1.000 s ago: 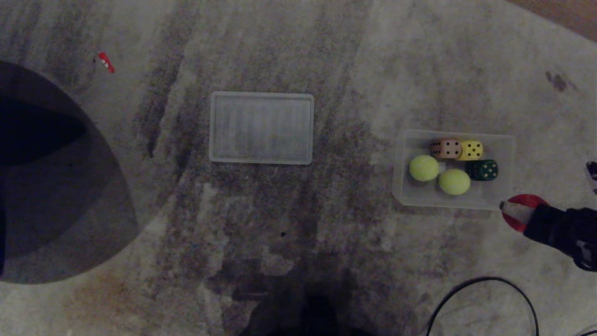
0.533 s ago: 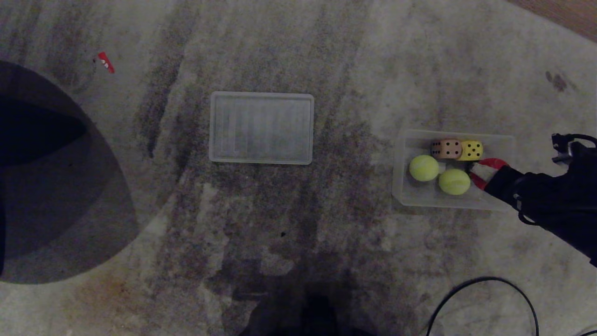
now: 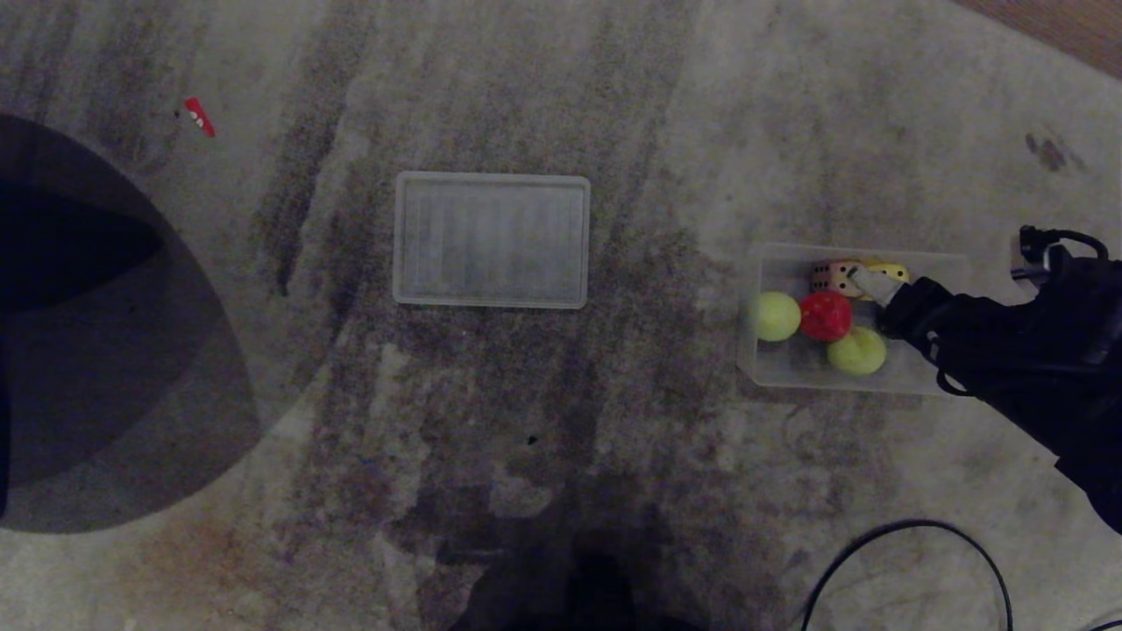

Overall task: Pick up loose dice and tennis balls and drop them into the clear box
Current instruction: Put the toys in the box, then close the lid

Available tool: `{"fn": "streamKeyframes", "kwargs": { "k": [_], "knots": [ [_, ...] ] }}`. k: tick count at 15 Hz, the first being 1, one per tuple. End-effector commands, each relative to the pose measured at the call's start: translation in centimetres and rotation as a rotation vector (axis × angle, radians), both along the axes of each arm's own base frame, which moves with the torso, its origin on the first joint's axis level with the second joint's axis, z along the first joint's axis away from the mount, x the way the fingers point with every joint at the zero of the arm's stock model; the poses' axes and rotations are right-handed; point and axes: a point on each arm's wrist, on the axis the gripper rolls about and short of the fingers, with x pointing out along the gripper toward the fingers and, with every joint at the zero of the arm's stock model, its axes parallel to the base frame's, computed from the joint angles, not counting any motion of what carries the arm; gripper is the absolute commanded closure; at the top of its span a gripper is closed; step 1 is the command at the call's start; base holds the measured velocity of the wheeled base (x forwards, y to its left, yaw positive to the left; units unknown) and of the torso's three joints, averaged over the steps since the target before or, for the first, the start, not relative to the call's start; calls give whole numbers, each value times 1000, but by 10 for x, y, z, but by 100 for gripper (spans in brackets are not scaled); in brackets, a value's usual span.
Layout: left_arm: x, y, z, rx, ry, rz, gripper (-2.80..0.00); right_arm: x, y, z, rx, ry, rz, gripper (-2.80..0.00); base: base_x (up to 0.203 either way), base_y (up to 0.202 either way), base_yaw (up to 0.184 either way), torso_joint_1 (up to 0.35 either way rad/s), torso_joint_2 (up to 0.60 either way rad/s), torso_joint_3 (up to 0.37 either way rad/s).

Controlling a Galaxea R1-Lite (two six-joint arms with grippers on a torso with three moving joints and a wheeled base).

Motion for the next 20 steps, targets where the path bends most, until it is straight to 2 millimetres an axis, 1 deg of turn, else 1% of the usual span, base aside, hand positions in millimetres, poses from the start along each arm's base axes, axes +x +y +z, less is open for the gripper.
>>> {"fn": "streamKeyframes", "kwargs": {
  "k": [1, 2, 4, 6, 8, 9, 11, 12, 14, 15, 17, 20],
  "knots": [
    [0, 0, 0, -1, 1, 1, 0, -2, 2, 0, 1, -5, 15, -280, 0, 0, 0, 0, 0, 0],
    [0, 0, 0, -1, 3, 1, 0, -5, 2, 2, 2, -9, 17, -280, 0, 0, 0, 0, 0, 0],
    [0, 0, 0, -1, 3, 1, 0, -21, 1, 3, 0, -6, 36, -280, 0, 0, 0, 0, 0, 0],
    [0, 0, 0, -1, 1, 1, 0, -49, -1, 4, -3, 0, 93, -280, 0, 0, 0, 0, 0, 0],
    [0, 0, 0, -1, 1, 1, 0, -80, -4, 12, -4, -22, 133, -280, 0, 0, 0, 0, 0, 0],
    [0, 0, 0, -1, 2, 1, 0, -96, -5, 15, -10, -25, 145, 0, 0, 0, 0, 0, 0, 0],
    [0, 0, 0, -1, 3, 1, 0, -127, -9, 14, -53, 17, 156, 0, 0, 0, 0, 0, 0, 0],
    [0, 0, 0, -1, 2, 1, 0, -142, -10, 9, -84, 72, 158, 0, 0, 0, 0, 0, 0, 0],
    [0, 0, 0, -1, 1, 1, 0, -170, -15, -3, -149, 181, 152, 0, 0, 0, 0, 0, 0, 0],
    [0, 0, 0, -1, 2, 1, 0, -185, -18, -9, -187, 208, 139, 0, 0, 0, 0, 0, 0, 0],
    [0, 0, 0, -1, 2, 1, 0, -215, -23, -20, -255, 222, 104, 0, 0, 0, 0, 0, 0, 0],
    [0, 0, 0, -1, 3, 1, 0, -259, -26, -43, -306, 248, 61, 0, 0, 0, 0, 0, 0, 0]
  ]
}}
